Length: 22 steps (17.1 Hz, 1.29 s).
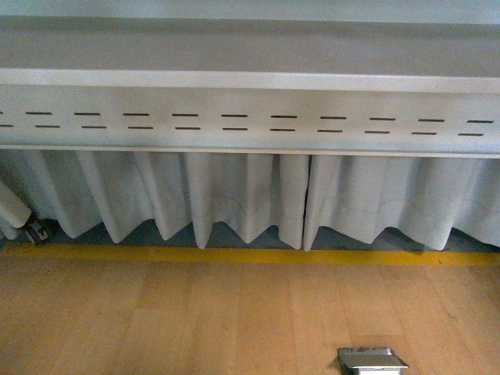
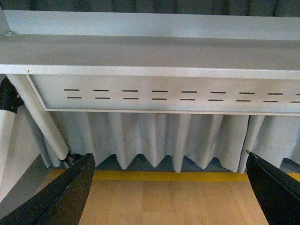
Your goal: Open oven
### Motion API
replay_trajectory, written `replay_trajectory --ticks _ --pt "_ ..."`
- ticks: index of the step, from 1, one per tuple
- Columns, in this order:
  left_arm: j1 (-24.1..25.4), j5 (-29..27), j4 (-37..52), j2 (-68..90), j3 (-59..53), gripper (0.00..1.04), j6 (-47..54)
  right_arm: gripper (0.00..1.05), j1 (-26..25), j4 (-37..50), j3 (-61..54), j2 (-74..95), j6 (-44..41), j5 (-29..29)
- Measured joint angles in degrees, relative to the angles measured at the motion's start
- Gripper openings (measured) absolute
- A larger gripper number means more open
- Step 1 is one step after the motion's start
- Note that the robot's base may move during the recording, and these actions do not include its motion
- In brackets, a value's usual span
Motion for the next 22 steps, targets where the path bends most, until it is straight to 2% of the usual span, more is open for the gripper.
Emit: replay_trajectory --ticks 22 --pt "0.0 0.0 0.0 0.0 0.0 0.98 0.0 0.98 0.0 0.0 0.0 0.0 0.0 0.0"
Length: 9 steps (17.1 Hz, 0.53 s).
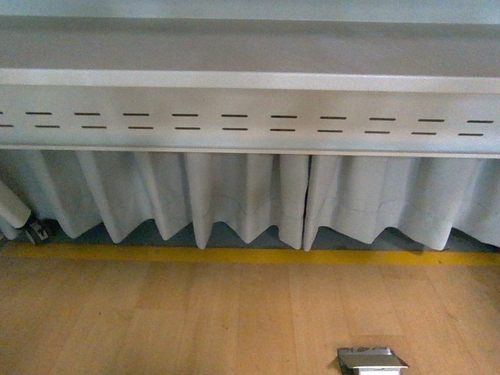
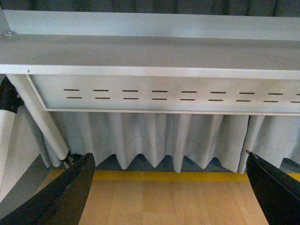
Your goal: Open oven
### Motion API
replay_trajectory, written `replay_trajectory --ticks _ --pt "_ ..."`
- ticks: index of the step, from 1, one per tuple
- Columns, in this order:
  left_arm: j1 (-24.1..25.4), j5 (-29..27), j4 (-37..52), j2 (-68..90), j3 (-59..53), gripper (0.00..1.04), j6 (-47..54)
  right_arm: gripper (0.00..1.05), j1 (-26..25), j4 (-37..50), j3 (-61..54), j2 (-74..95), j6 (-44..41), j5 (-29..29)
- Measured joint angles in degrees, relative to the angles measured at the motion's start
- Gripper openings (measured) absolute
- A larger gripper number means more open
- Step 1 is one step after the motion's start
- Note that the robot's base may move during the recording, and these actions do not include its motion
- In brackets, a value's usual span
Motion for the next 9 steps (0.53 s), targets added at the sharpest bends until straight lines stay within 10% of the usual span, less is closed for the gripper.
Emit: replay_trajectory --ticks 9 --pt "0.0 0.0 0.0 0.0 0.0 0.98 0.0 0.98 0.0 0.0 0.0 0.0 0.0 0.0"
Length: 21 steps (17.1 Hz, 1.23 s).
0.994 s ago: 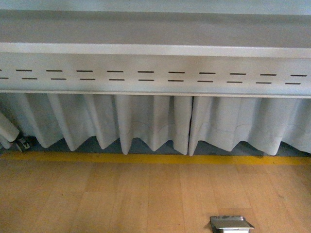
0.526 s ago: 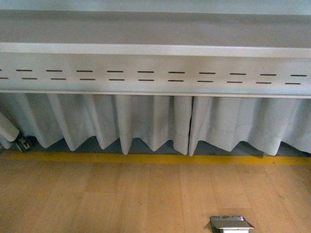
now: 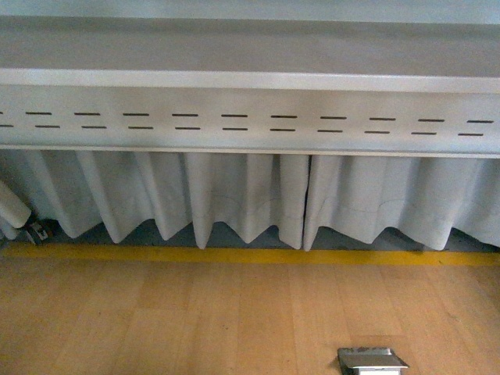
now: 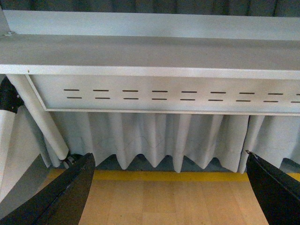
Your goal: Open oven
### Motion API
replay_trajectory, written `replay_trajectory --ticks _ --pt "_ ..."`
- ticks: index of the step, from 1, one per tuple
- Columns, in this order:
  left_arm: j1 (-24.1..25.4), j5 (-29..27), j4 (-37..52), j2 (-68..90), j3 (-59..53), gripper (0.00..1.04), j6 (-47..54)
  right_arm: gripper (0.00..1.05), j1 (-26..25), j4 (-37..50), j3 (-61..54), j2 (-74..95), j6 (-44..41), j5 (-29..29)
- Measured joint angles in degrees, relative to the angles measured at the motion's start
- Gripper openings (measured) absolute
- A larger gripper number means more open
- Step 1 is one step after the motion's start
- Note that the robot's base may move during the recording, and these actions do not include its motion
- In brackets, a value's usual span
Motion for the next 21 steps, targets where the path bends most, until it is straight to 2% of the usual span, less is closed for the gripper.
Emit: replay_trajectory --ticks 21 --pt "0.0 0.0 0.1 0.0 0.0 0.98 0.2 0.98 0.0 0.1 0.0 0.0 0.0 0.0"
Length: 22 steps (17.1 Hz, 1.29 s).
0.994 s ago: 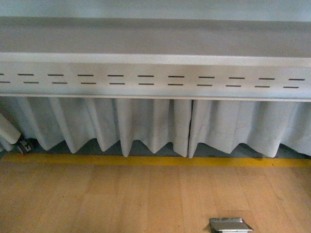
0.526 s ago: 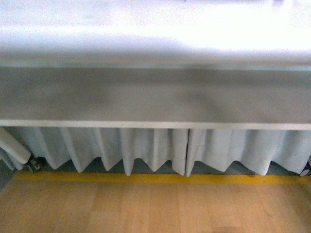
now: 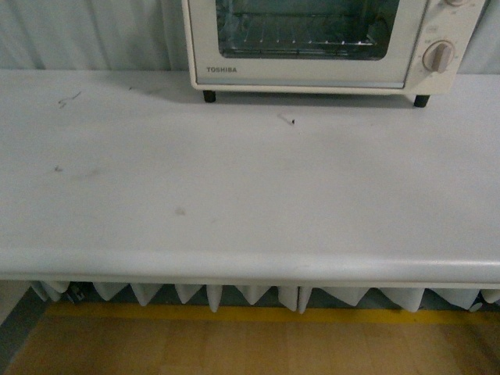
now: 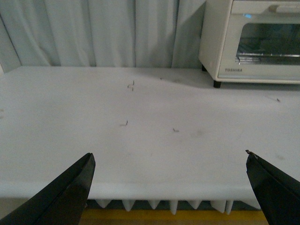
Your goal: Open oven
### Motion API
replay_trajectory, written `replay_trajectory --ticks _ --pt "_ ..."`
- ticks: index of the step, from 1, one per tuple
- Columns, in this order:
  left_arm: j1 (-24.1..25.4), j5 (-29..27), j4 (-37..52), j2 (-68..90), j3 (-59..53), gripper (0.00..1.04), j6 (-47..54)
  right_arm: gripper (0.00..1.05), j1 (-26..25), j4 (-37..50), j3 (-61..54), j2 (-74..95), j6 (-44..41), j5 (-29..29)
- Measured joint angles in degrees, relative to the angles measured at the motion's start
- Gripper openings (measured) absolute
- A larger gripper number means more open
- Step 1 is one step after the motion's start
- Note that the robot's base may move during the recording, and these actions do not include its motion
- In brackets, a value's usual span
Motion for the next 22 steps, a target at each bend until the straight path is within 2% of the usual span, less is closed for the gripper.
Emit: replay_trajectory --ticks 22 --pt "0.0 0.0 0.0 0.0 0.0 0.98 0.0 0.98 0.0 0.0 0.0 0.0 0.0 0.0"
